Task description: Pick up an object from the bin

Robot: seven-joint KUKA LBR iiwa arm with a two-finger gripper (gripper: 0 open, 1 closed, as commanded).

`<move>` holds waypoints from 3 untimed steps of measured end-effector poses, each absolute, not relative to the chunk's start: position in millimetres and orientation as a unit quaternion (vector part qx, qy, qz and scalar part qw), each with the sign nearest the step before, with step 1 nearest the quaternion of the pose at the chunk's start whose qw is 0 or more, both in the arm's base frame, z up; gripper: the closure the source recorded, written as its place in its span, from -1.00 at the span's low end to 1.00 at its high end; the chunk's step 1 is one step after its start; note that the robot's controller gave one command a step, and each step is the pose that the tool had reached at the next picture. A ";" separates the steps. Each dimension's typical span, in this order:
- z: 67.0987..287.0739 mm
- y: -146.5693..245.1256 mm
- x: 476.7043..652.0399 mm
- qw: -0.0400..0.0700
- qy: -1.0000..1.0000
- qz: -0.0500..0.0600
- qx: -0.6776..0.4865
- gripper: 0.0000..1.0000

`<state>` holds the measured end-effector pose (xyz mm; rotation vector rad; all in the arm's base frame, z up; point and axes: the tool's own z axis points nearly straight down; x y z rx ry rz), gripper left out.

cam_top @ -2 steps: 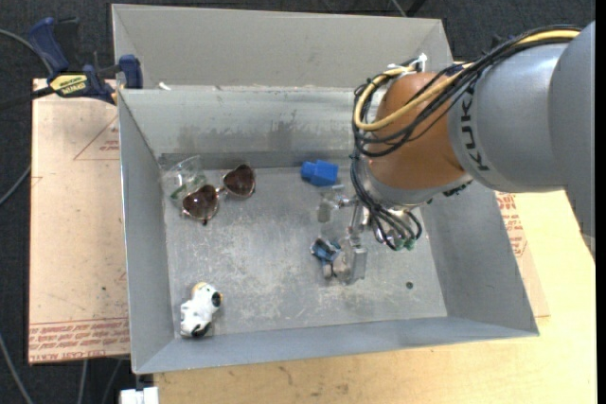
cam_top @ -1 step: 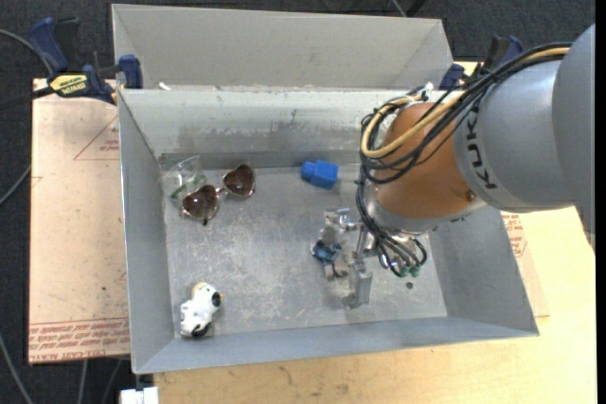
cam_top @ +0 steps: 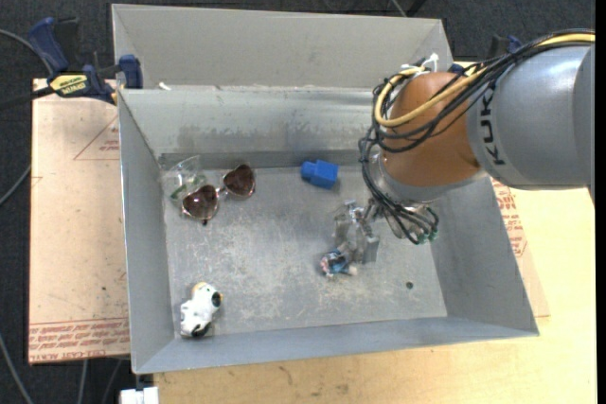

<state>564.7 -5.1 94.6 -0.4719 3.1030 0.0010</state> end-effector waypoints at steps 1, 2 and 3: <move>94.6 -4.8 564.7 0.001 0.989 0.000 -0.151 1.00; 94.6 -4.7 564.7 0.001 0.988 0.000 -0.152 1.00; 94.6 -4.7 564.7 0.001 0.988 0.000 -0.152 1.00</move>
Offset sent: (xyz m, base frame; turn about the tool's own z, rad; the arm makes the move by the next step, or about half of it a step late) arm 0.0000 0.0000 0.0000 0.0000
